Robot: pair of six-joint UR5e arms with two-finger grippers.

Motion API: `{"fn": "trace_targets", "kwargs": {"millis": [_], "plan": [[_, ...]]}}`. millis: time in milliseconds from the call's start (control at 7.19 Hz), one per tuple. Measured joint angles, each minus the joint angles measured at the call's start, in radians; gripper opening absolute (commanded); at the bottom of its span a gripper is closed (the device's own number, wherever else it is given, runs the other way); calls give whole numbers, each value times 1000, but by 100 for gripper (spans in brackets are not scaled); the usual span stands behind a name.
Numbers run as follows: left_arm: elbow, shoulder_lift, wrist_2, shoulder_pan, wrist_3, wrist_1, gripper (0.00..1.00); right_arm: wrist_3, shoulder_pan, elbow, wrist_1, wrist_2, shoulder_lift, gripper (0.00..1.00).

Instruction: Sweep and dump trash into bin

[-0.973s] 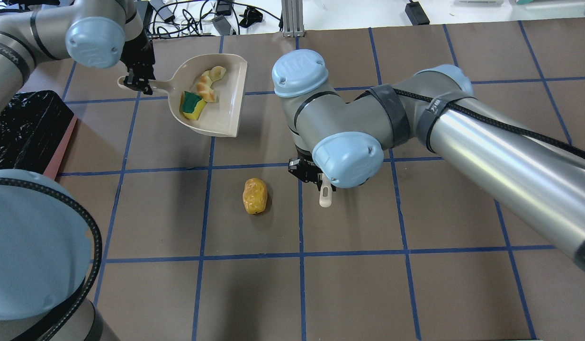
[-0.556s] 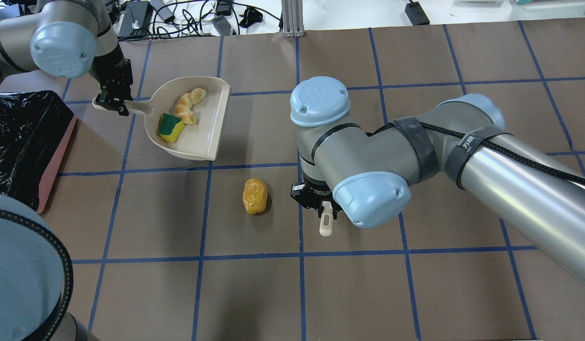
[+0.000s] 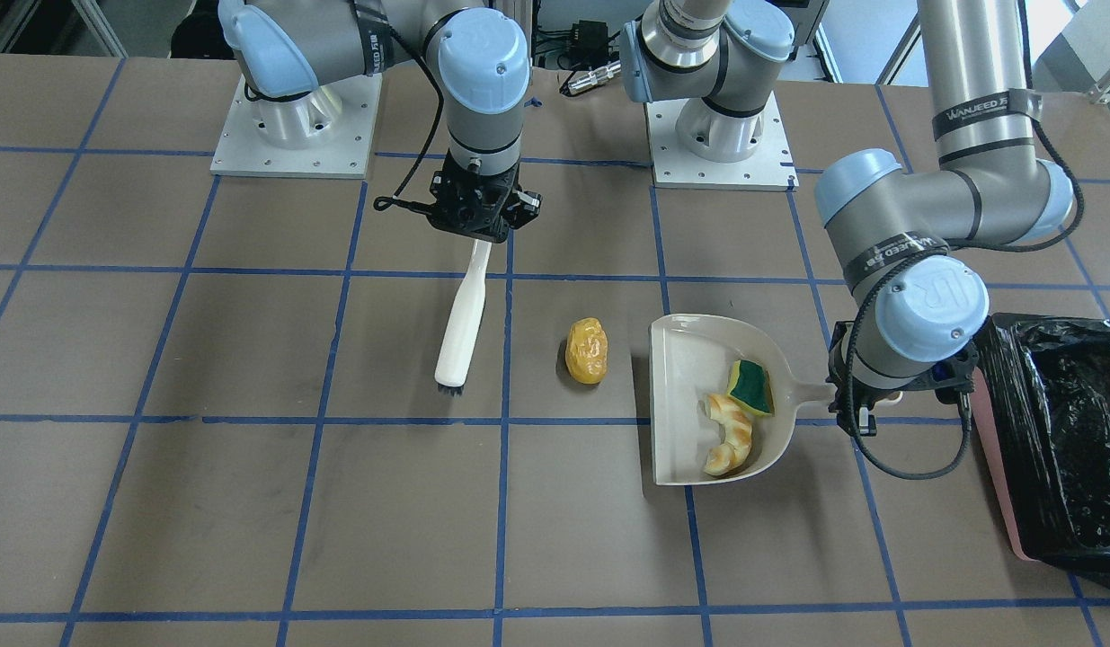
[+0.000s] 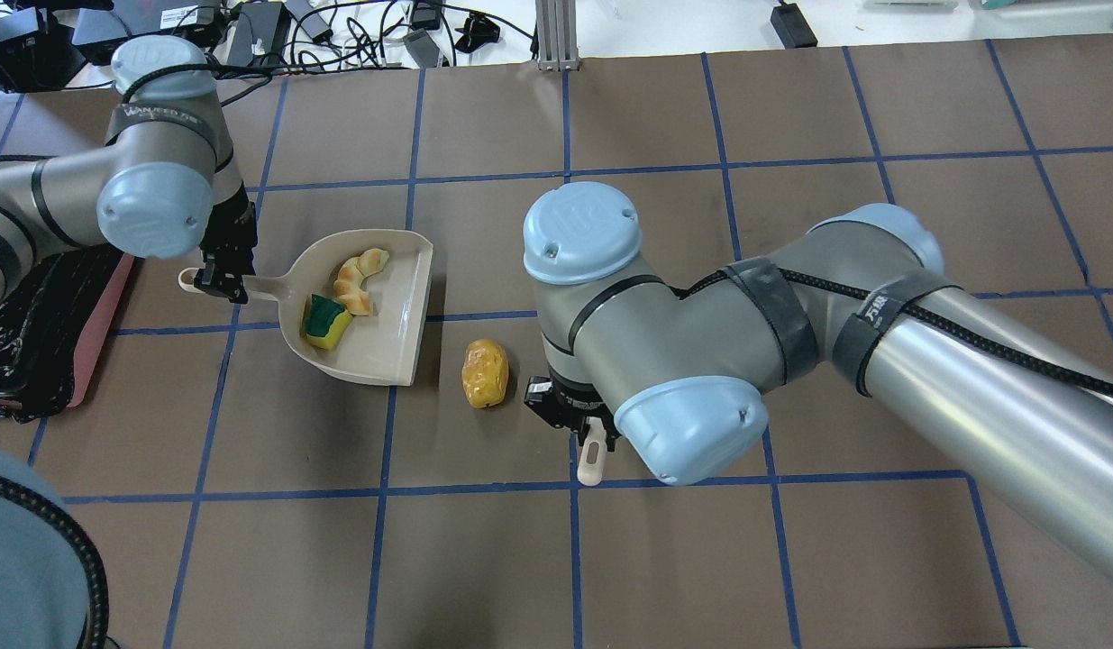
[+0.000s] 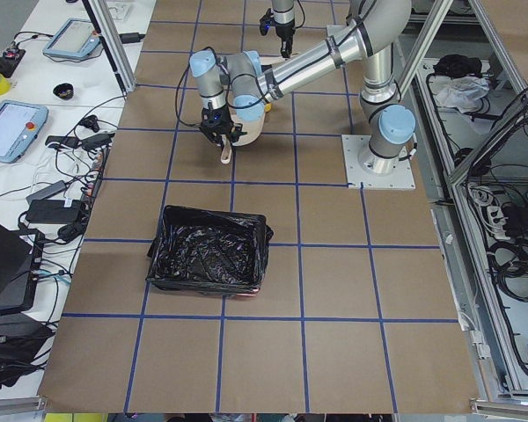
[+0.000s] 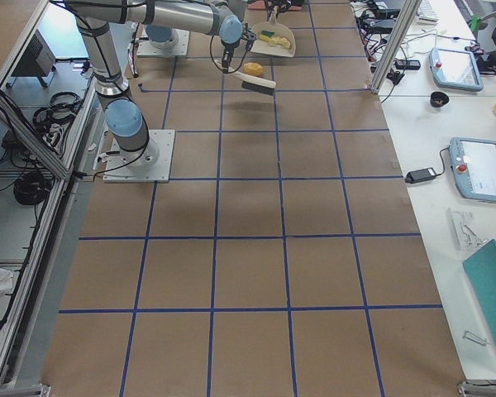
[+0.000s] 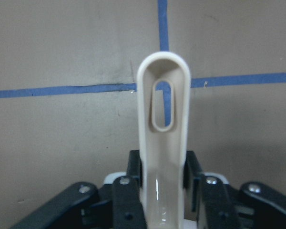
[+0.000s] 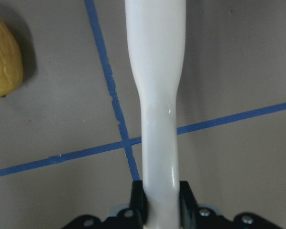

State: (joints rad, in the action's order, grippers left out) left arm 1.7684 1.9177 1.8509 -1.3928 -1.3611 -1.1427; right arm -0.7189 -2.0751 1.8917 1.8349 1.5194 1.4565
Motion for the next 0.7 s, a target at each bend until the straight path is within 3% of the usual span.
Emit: {"fn": "trace_targets", "kwargs": {"millis": [278, 695], "plan": [[118, -39, 87, -27, -79, 87, 0, -55, -58, 24, 22, -10, -2, 0], [162, -115, 168, -101, -220, 69, 0, -92, -90, 79, 115, -51, -9, 1]]}}
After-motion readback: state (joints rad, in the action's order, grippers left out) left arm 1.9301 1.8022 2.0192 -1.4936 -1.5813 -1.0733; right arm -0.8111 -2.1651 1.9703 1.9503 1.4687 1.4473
